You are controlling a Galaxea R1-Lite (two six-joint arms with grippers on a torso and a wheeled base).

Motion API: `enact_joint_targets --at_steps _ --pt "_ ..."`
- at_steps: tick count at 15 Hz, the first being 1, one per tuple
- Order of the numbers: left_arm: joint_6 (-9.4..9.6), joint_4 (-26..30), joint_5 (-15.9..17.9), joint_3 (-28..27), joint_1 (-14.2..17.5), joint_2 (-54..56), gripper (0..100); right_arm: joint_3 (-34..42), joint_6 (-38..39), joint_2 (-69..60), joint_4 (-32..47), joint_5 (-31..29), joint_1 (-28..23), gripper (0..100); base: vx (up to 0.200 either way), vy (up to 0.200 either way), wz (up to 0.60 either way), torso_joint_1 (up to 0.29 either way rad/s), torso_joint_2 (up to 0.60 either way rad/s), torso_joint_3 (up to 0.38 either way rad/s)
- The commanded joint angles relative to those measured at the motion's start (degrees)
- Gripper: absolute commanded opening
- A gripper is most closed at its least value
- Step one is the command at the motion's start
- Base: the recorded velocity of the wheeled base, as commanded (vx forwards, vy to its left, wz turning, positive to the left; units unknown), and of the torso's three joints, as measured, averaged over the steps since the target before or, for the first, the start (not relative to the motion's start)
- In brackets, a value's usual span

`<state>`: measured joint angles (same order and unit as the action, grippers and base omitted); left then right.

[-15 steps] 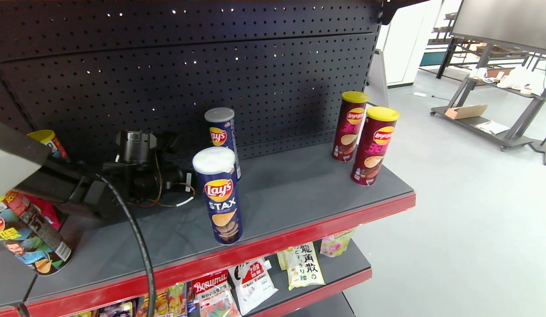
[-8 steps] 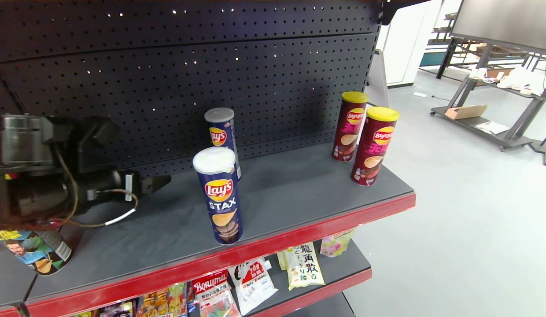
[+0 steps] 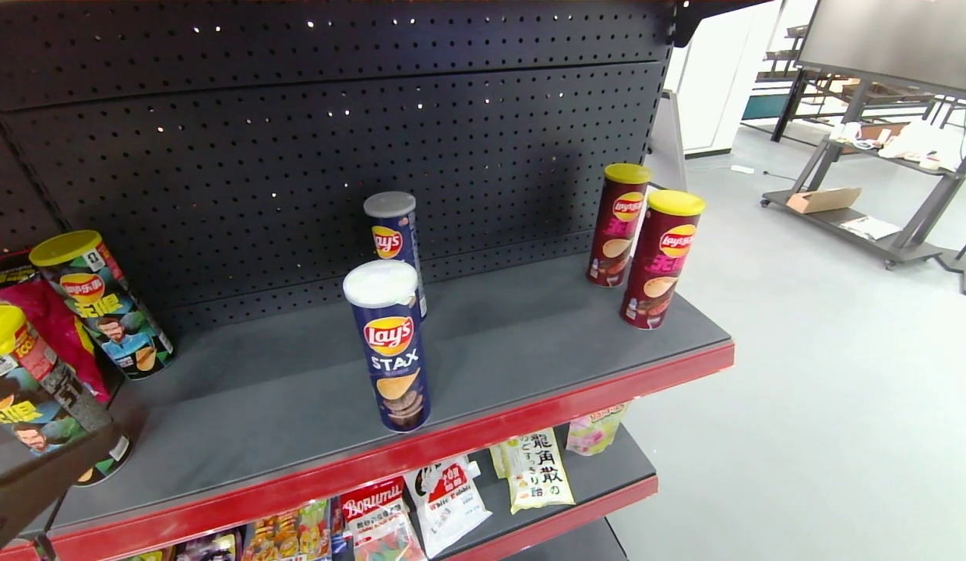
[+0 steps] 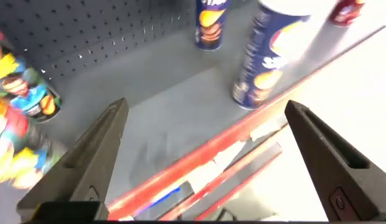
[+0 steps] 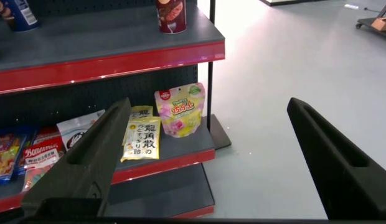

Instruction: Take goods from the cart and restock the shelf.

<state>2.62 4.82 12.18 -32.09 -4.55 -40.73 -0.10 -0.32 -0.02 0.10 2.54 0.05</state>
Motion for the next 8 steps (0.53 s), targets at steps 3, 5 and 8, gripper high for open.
enact_joint_targets --at_steps 3,5,8 --pt "-0.60 1.16 0.57 7.65 0.06 20.07 100 0.01 -0.03 0.02 -0.01 0.01 0.04 100 0.000 0.000 0.00 0.000 0.00 0.000" --pt "-0.60 1.34 0.39 9.15 0.06 23.33 100 0.01 -0.03 0.02 -0.01 0.01 0.04 100 0.000 0.000 0.00 0.000 0.00 0.000" --pt "-0.42 1.16 0.13 12.66 0.06 26.84 100 0.01 -0.12 0.02 -0.01 0.19 0.04 100 0.000 0.000 0.00 0.000 0.00 0.000"
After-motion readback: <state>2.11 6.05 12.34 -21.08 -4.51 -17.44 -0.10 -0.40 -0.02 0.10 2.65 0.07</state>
